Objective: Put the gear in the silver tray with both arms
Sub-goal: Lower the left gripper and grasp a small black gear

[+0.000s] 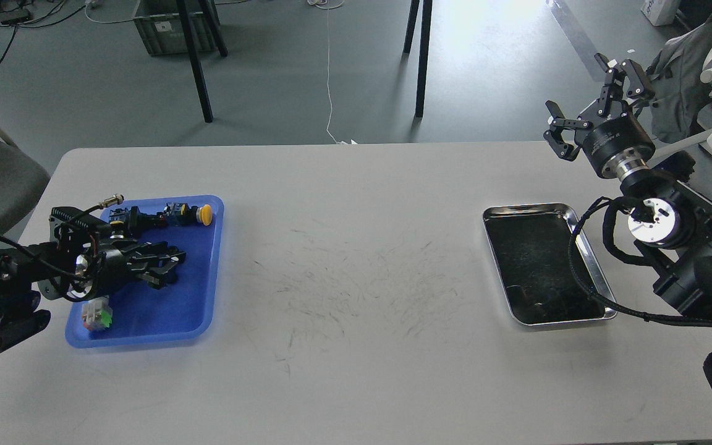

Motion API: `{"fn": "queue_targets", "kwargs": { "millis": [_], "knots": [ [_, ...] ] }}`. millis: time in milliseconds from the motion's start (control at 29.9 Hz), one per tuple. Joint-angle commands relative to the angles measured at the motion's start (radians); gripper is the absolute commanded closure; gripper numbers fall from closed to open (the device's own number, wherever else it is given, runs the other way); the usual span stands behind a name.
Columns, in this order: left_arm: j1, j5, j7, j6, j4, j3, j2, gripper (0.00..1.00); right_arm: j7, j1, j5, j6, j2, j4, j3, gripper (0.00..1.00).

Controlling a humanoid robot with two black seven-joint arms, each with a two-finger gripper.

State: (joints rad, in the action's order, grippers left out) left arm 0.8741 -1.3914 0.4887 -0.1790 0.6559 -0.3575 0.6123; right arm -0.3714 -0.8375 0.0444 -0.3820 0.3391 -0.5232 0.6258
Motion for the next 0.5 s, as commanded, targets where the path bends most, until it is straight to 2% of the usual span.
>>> {"fn": "queue_targets", "kwargs": {
  "millis": [0,468],
  "knots": [
    [-0.001,0.002,0.000,-0.005,-0.018,0.000,-0.014,0.65,-0.001,0.000,-0.001,0.002,0.000,-0.001,-0.001,0.01],
    [-0.010,0.003,0.000,-0.005,-0.015,0.002,-0.020,0.73,-0.001,0.003,-0.001,0.003,0.000,-0.001,-0.003,0.01]
  ]
}}
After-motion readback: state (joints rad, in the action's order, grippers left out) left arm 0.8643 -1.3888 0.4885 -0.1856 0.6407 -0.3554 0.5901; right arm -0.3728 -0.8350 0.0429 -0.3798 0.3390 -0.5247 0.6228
